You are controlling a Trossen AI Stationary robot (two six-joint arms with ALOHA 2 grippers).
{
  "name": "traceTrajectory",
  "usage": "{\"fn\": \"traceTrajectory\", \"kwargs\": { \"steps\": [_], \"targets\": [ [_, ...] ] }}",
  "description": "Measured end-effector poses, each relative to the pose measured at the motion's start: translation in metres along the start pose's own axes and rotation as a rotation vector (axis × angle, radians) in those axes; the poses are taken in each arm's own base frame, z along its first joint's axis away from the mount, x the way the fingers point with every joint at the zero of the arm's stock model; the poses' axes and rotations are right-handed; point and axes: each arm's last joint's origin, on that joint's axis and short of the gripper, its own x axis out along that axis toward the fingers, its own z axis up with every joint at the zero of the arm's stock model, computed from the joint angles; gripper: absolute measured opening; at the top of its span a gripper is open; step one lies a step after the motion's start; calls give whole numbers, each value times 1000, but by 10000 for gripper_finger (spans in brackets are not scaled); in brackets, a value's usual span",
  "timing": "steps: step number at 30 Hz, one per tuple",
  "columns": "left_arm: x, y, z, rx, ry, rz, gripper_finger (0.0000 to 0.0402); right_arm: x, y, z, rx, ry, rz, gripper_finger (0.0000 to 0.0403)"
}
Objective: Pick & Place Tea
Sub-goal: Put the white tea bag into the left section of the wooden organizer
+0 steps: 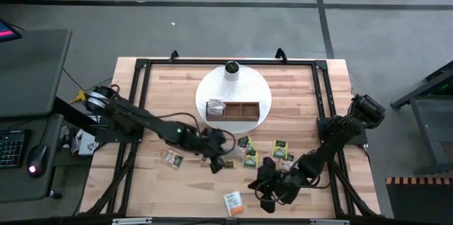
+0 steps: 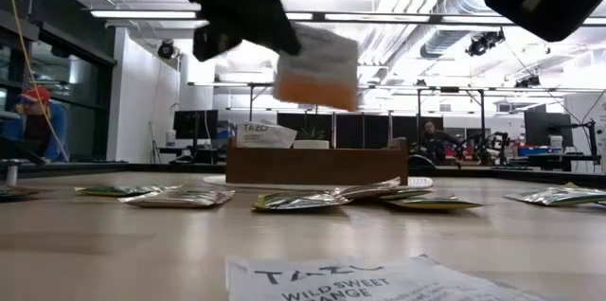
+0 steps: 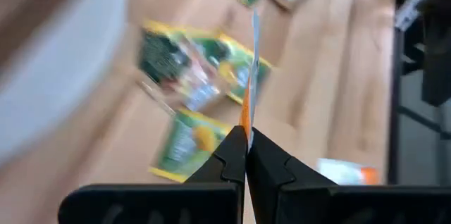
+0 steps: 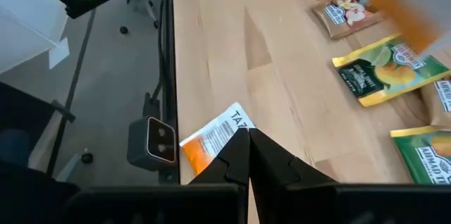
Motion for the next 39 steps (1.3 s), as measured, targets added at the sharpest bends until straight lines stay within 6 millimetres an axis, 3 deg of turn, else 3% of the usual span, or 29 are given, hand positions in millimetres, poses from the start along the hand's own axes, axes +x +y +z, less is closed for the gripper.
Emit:
{"fn": "traceTrajectory", "kwargs": {
  "steps": [8,16,23,31,39],
  "targets": [
    [-31,31,19,141,-36,220,0,0,-1,-1,10,7,-9,0],
    [-34,76,49,180,-3,294,0,0,-1,-1,14,3,-11,0],
    [-33,109,62,188,70,289,0,0,-1,0,37,-4,-16,0],
    [-36,134,68,137,123,327,0,0,-2,1,41,-29,-35,0],
    [-29,141,61,119,117,310,0,0,-2,1,41,-44,-47,0]
  ]
}}
